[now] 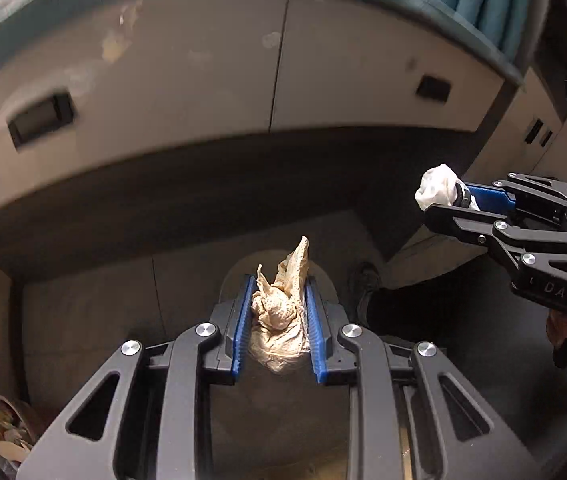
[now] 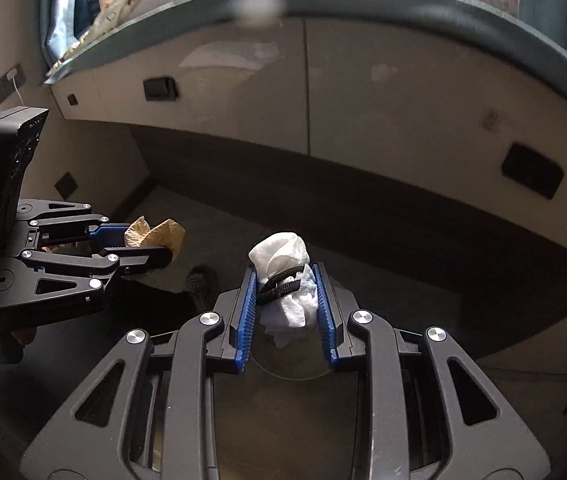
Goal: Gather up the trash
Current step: 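Lower both tissues over the white bin and open both grippers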
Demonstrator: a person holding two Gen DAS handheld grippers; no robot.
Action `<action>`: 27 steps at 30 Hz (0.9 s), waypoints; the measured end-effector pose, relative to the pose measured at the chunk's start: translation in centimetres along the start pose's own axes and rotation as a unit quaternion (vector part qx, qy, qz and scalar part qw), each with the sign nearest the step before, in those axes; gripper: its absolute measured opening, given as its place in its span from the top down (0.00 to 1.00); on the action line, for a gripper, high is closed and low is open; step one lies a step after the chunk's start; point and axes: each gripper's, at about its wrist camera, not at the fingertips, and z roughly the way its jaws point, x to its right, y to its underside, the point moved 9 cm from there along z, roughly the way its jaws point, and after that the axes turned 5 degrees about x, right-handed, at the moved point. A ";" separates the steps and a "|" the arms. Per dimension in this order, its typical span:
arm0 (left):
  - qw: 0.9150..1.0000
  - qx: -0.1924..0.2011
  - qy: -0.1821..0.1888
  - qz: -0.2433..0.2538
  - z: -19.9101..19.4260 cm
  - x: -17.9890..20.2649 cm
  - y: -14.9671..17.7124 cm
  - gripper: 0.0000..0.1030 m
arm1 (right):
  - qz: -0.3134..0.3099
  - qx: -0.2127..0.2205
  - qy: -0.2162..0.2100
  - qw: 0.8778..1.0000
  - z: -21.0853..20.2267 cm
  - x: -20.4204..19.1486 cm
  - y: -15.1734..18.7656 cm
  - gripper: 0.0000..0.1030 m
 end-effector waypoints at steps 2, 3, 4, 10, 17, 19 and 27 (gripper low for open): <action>1.000 -0.018 0.002 -0.017 2.7 -0.7 1.3 0.77 | 0.014 -0.025 -0.003 1.000 2.8 1.0 1.7 0.75; 0.999 -0.030 0.003 -0.024 4.0 -1.0 2.0 0.77 | 0.019 -0.034 -0.004 0.999 4.2 1.4 2.5 0.75; 0.999 -0.041 0.003 -0.030 5.3 -1.3 2.7 0.77 | 0.022 -0.044 -0.004 0.999 5.4 1.7 3.3 0.75; 0.995 -0.094 0.006 -0.030 11.5 -1.6 5.8 0.77 | 0.033 -0.100 -0.011 0.994 11.6 3.3 7.5 0.75; 0.991 -0.130 0.008 -0.030 17.2 -1.9 6.9 0.77 | 0.034 -0.145 -0.008 0.989 16.1 5.9 9.0 0.75; 0.990 -0.137 0.008 -0.031 18.6 -2.1 7.1 0.76 | 0.045 -0.159 -0.010 0.986 17.4 6.4 9.3 0.75; 0.986 -0.166 -0.007 -0.027 21.5 -2.5 7.6 0.17 | 0.034 -0.174 -0.026 0.984 19.4 6.3 9.6 0.75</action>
